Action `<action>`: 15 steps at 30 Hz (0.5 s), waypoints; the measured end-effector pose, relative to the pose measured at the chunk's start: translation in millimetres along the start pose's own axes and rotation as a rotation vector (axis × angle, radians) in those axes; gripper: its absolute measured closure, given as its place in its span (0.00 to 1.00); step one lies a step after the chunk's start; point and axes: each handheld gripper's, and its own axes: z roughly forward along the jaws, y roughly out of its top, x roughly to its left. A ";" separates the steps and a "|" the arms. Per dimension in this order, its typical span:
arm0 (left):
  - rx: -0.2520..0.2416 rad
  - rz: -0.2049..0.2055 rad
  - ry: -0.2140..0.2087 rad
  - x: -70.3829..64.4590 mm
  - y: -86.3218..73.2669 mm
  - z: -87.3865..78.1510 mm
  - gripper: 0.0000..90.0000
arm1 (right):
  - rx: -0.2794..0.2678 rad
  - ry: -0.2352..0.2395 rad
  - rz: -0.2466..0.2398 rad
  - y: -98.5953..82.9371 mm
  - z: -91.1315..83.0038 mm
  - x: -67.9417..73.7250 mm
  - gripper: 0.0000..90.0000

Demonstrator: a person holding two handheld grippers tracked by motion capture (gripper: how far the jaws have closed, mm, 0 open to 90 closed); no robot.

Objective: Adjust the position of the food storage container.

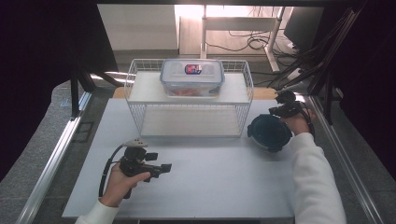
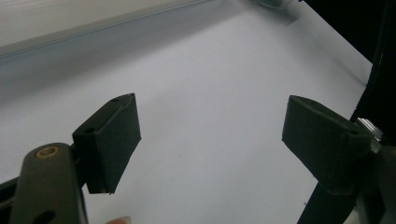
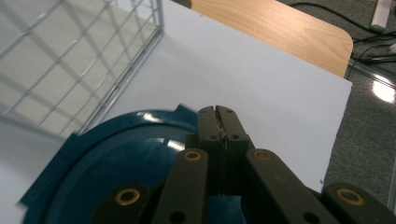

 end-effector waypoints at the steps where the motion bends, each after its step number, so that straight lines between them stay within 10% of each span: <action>1: 0.000 -0.003 0.003 1.1 -0.4 -0.3 0.20 | -0.002 0.005 0.011 1.3 4.0 -2.2 0.99; 15: -0.011 -0.045 0.021 10.9 -4.4 -1.6 0.21 | 0.048 0.042 0.065 4.0 43.1 -12.6 0.99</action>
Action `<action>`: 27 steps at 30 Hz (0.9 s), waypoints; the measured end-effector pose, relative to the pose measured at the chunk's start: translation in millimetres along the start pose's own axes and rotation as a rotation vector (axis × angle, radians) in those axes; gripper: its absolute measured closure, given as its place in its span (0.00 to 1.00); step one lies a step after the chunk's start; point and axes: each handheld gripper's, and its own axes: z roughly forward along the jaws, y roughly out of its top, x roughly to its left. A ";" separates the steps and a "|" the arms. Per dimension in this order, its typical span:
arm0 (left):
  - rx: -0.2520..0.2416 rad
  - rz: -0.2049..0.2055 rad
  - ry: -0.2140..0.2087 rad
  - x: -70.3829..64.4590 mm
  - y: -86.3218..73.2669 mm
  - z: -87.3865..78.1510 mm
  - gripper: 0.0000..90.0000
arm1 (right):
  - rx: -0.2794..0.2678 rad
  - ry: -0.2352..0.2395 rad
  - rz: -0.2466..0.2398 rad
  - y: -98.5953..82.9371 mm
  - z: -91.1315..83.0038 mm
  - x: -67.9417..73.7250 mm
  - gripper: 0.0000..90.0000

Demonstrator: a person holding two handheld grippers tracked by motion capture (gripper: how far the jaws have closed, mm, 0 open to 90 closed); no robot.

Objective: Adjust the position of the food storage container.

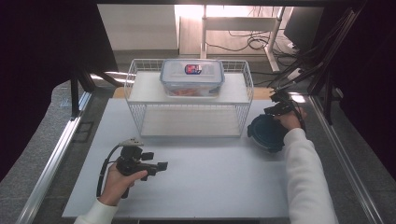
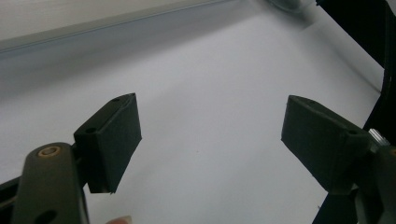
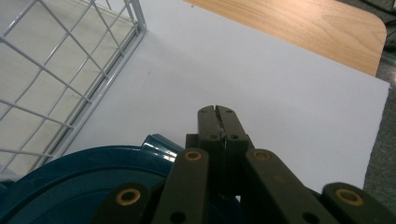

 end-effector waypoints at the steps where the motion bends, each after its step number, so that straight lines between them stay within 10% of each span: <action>1: -0.001 0.001 0.000 0.2 0.0 -0.4 0.21 | 0.000 0.000 0.000 0.0 0.0 0.0 0.99; 18: 0.013 0.005 -0.012 -0.7 -1.5 0.8 0.21 | 0.138 0.042 -0.010 -7.1 -4.1 25.1 0.99; 27: 0.015 0.002 -0.024 -2.6 -2.1 1.2 0.21 | 0.103 0.067 0.031 -29.1 -17.0 30.2 0.99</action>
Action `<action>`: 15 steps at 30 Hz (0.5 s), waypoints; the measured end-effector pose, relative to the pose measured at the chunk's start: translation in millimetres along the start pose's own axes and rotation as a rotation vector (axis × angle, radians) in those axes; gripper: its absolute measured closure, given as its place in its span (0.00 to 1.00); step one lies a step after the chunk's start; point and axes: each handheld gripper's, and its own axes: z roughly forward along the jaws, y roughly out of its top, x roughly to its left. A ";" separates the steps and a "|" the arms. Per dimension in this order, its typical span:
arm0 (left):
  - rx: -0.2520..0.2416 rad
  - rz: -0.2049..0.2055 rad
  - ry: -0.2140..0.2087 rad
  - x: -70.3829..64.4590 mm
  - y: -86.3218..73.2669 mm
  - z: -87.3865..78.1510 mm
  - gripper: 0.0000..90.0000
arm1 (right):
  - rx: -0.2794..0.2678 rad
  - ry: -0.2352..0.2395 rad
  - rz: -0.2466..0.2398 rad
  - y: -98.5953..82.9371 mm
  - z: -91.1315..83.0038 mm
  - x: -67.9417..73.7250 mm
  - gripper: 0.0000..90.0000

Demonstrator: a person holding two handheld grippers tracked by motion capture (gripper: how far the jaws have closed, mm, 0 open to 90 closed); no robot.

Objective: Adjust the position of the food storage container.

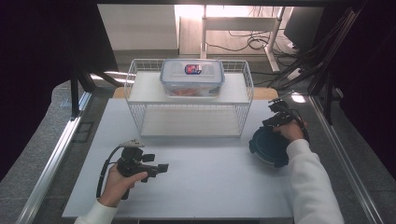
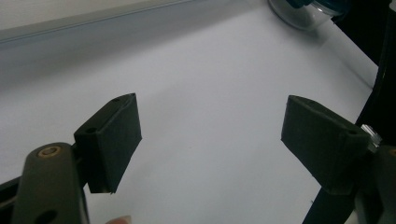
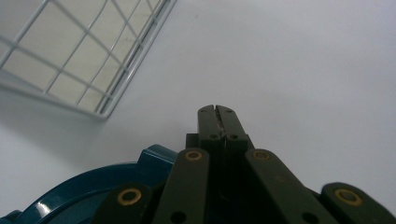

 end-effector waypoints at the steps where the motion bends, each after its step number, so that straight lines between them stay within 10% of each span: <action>1: 0.001 0.001 0.002 -0.2 0.0 0.2 0.21 | 0.007 -0.004 -0.008 -1.5 -1.1 2.3 0.99; 8: 0.007 0.007 0.011 -0.6 -0.3 1.3 0.21 | 0.042 -0.008 -0.042 -10.3 -7.4 13.1 0.99; 15: 0.022 0.014 0.024 -0.8 -1.0 5.1 0.21 | -0.044 -0.070 -0.009 -20.0 -34.3 2.6 0.99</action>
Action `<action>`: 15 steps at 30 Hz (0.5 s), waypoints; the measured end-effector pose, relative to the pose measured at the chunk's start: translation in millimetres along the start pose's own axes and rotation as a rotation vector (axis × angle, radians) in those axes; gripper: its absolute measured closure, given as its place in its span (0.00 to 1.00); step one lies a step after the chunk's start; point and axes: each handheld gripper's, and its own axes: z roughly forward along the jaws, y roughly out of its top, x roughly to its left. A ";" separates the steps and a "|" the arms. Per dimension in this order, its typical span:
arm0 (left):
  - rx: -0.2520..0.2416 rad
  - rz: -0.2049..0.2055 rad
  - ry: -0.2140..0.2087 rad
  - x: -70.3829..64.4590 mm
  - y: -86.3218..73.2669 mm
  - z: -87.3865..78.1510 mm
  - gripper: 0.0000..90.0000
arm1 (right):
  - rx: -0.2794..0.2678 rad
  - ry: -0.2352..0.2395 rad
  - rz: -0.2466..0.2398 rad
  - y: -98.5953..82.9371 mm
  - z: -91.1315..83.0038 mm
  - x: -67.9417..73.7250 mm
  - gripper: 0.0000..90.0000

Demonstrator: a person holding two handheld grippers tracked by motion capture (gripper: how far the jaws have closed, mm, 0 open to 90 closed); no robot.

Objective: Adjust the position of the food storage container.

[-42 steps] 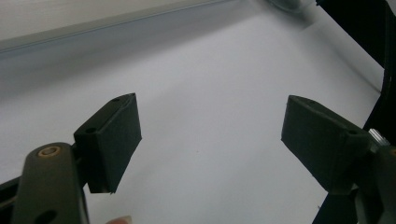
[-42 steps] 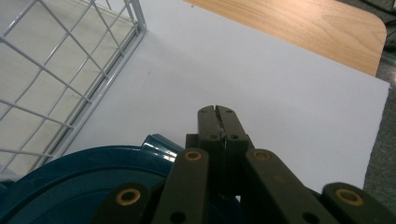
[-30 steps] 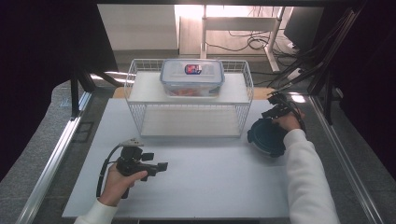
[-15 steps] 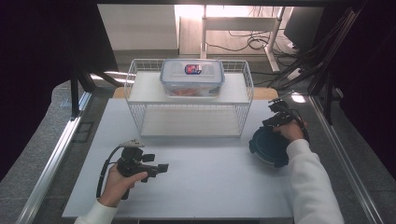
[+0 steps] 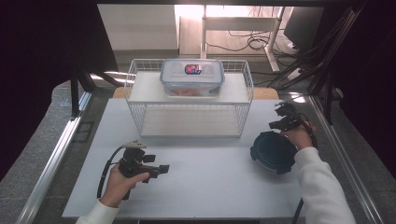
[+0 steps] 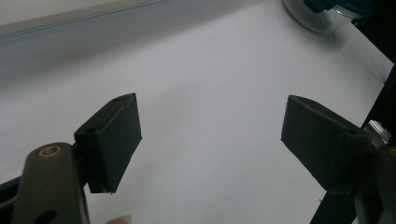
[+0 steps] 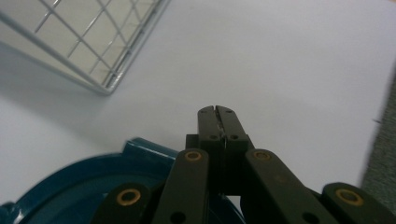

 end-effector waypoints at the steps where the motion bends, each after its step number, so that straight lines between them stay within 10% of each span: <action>1: 0.000 0.002 0.000 -0.2 0.1 0.3 0.21 | 0.000 0.000 0.000 0.0 0.0 0.0 0.99; 15: 0.000 -0.003 0.005 -0.1 1.1 2.1 0.21 | 0.145 -0.048 0.032 -49.7 -15.5 -38.6 0.99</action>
